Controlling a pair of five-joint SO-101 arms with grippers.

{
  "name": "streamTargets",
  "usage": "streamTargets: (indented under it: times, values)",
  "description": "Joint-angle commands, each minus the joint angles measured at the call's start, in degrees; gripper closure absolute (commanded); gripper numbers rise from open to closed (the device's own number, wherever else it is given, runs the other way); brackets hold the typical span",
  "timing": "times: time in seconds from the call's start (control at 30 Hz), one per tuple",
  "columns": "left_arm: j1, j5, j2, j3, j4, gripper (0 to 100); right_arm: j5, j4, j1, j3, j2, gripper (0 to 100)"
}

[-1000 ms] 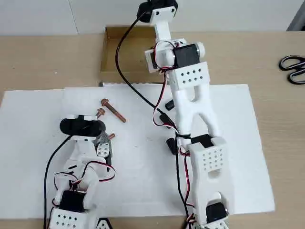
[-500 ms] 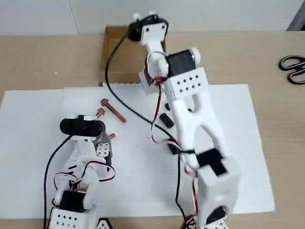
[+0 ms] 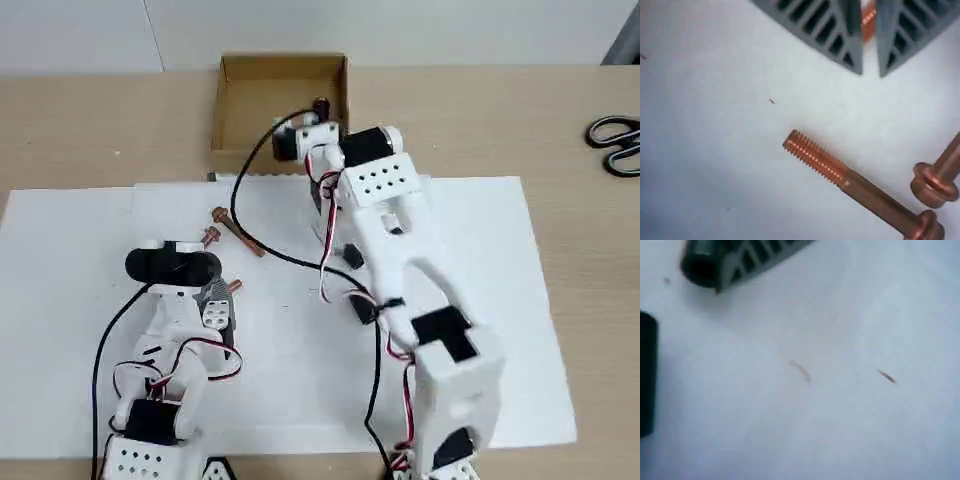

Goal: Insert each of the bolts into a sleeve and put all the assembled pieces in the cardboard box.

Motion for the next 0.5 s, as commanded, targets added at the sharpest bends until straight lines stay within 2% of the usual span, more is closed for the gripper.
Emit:
streamTargets:
  times: [0.0, 0.47]
  values:
    - [-0.53, 0.0, -0.53, 0.04, -1.14, 99, 7.65, -0.31, 1.19, -0.35, 0.92, 82.9]
    - [-0.53, 0.0, -0.53, -0.04, -0.35, 99, 9.49, -4.0, 1.19, -0.44, 6.73, 83.0]
